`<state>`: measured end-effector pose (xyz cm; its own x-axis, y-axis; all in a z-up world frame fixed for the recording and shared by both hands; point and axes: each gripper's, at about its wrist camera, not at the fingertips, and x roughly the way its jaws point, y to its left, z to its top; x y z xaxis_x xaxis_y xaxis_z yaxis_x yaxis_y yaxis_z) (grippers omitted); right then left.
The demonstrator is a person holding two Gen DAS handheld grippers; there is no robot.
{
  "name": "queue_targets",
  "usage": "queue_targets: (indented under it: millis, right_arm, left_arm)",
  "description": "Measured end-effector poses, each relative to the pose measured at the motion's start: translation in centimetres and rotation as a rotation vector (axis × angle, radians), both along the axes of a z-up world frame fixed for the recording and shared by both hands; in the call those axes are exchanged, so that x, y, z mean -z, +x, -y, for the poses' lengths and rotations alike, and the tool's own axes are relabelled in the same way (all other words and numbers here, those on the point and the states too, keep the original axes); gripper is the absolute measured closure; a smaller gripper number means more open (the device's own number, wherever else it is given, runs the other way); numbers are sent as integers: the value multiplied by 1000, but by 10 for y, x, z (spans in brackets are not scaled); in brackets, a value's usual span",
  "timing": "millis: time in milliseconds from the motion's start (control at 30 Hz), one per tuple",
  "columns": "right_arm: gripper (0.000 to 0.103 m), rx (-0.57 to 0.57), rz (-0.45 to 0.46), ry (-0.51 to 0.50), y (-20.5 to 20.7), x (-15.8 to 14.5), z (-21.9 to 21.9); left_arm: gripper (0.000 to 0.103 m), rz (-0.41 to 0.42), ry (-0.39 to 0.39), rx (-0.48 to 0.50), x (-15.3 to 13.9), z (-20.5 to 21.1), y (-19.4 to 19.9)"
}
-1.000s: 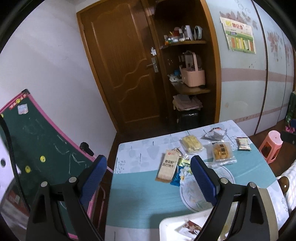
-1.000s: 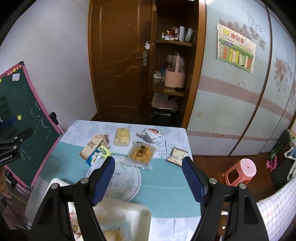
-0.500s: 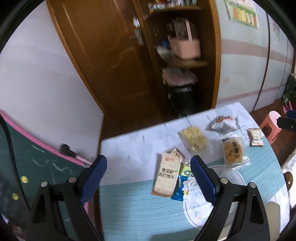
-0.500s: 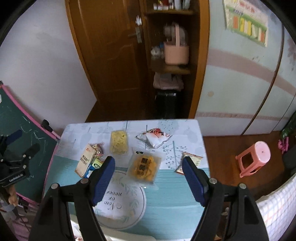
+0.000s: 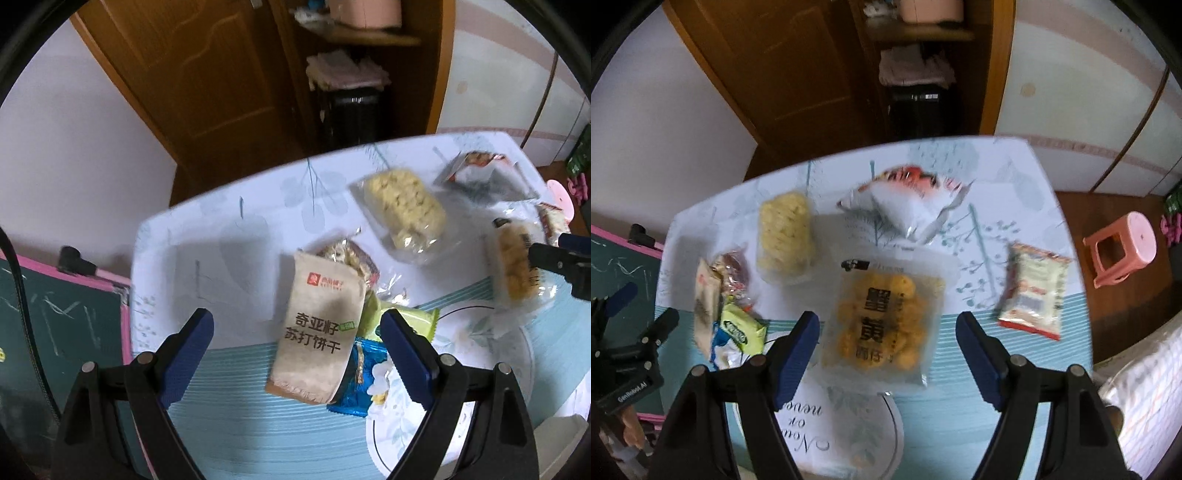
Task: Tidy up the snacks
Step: 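Grasp the beige cracker bag with left gripper while right grasps the clear crab-roe pastry bag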
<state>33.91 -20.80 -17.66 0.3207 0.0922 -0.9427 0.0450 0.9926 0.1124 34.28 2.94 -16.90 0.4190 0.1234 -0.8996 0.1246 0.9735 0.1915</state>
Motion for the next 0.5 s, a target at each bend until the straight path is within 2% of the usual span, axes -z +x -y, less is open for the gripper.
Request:
queue_targets:
  millis: [200,300,500]
  right_arm:
    - [20,-19,-37,-93,6,26,-15]
    - [16,-20,-50,-66,7,33,-13]
    - [15,2,-67,1,8,38,-6]
  left_arm:
    - [12,-57,-2,-44,29,-10,11]
    - [12,-77,-24,-57,38,-14,15]
    - [12,-109,-42,-70,53,-18,20]
